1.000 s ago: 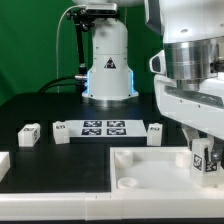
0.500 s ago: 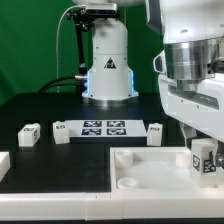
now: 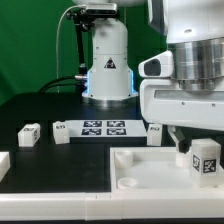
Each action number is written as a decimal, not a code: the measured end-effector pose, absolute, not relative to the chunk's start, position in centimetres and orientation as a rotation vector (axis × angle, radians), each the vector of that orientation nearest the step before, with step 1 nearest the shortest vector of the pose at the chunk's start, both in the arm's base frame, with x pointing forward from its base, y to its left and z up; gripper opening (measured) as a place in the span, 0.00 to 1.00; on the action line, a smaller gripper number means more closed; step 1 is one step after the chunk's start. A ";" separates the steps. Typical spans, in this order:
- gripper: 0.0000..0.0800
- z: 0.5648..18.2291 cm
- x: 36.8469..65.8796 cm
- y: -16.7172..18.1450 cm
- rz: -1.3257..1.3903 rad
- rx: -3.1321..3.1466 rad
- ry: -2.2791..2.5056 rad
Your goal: Assemble one leg
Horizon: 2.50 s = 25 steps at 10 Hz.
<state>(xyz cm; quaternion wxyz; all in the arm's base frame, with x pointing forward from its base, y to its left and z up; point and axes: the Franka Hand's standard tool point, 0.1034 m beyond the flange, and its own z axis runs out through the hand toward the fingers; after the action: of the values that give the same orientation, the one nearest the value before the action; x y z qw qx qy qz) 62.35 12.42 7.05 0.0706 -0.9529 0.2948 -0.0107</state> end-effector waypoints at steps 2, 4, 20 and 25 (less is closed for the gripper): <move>0.81 7.1 62.4 12.5 -0.057 -2.965 0.521; 0.81 7.2 62.5 12.5 -0.082 -3.021 0.161; 0.36 7.1 62.6 11.7 -0.033 -2.794 1.143; 0.36 7.1 62.5 12.1 0.007 -2.420 1.812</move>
Offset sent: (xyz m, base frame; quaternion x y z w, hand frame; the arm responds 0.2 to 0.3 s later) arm 0.0045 0.0047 0.0015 -0.0167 -0.0222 -0.3269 0.9446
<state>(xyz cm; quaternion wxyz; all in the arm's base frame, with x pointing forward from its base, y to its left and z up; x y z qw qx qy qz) 62.49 12.14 7.06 0.0590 -0.7990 0.5984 0.0022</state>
